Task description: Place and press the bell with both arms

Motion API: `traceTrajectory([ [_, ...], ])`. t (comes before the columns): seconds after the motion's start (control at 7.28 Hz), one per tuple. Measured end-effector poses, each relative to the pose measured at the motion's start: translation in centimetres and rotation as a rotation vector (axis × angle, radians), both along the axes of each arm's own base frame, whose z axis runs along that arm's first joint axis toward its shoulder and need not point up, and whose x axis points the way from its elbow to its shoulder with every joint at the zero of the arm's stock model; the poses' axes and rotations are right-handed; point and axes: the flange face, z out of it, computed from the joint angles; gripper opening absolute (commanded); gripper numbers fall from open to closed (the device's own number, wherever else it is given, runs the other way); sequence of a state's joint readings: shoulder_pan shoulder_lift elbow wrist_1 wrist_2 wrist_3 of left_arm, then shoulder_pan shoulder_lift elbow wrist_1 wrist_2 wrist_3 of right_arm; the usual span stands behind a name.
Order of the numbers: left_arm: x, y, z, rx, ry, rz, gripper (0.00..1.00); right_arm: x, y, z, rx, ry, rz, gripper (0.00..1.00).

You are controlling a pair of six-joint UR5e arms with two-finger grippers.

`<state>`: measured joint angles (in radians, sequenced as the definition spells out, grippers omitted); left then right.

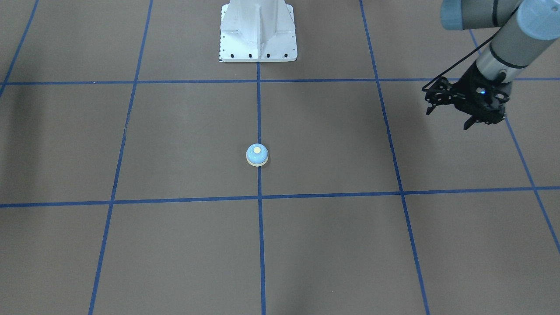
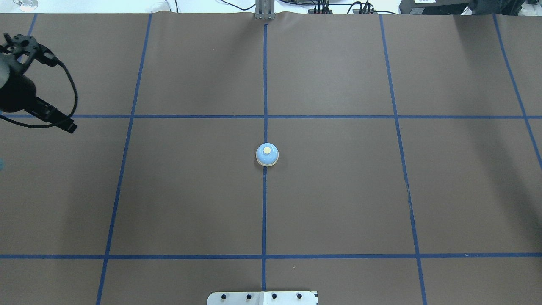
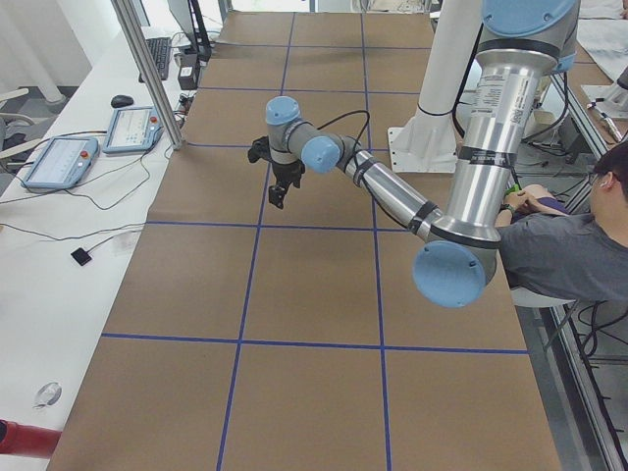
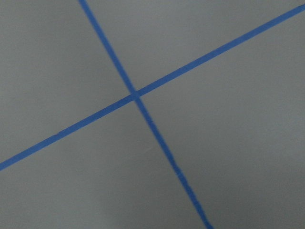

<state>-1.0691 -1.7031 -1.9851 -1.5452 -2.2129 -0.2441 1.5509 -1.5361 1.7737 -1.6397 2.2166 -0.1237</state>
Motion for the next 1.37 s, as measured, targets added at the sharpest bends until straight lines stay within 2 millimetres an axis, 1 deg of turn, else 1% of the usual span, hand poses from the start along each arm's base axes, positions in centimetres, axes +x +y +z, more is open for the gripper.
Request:
traceTrajectory([
  [0.14, -4.0, -0.1, 3.3, -0.046, -0.031, -0.058, 1.00, -0.1, -0.2, -0.4, 0.011, -0.016, 0.002, 1.00],
  [0.27, -7.5, -0.1, 6.7, -0.099, -0.060, -0.109, 1.00, -0.3, -0.2, -0.6, 0.011, -0.045, 0.002, 1.00],
  [0.41, -10.7, 0.3, 10.1, -0.120, -0.088, -0.122, 1.00, -0.7, -0.2, -1.2, 0.016, -0.070, 0.005, 0.99],
  [0.55, -13.5, 1.0, 13.3, -0.108, -0.118, -0.086, 1.00, -1.6, -0.6, -2.3, 0.048, -0.084, -0.007, 0.98],
  [0.69, -16.9, 1.3, 16.9, -0.092, -0.139, -0.048, 1.00, -3.7, -1.2, -3.9, 0.111, -0.100, -0.043, 0.99],
  [0.82, -20.3, 1.6, 19.9, -0.068, -0.152, -0.012, 1.00, -6.3, -1.7, -5.7, 0.153, -0.129, -0.065, 0.99],
  [0.96, -23.6, 2.2, 22.5, -0.042, -0.159, 0.019, 1.00, -9.2, -2.0, -8.1, 0.149, -0.167, -0.054, 0.99],
  [1.1, -26.1, 3.3, 24.7, -0.044, -0.158, 0.023, 1.00, -12.6, -2.5, -11.0, 0.123, -0.208, -0.034, 0.99],
  [1.24, -28.0, 5.0, 26.2, -0.065, -0.137, -0.001, 1.00, -16.4, -3.0, -13.9, 0.092, -0.244, -0.023, 0.99],
  [1.37, -29.6, 6.7, 27.0, -0.082, -0.085, -0.043, 1.00, -21.0, -3.3, -17.1, 0.052, -0.274, -0.010, 0.99],
])
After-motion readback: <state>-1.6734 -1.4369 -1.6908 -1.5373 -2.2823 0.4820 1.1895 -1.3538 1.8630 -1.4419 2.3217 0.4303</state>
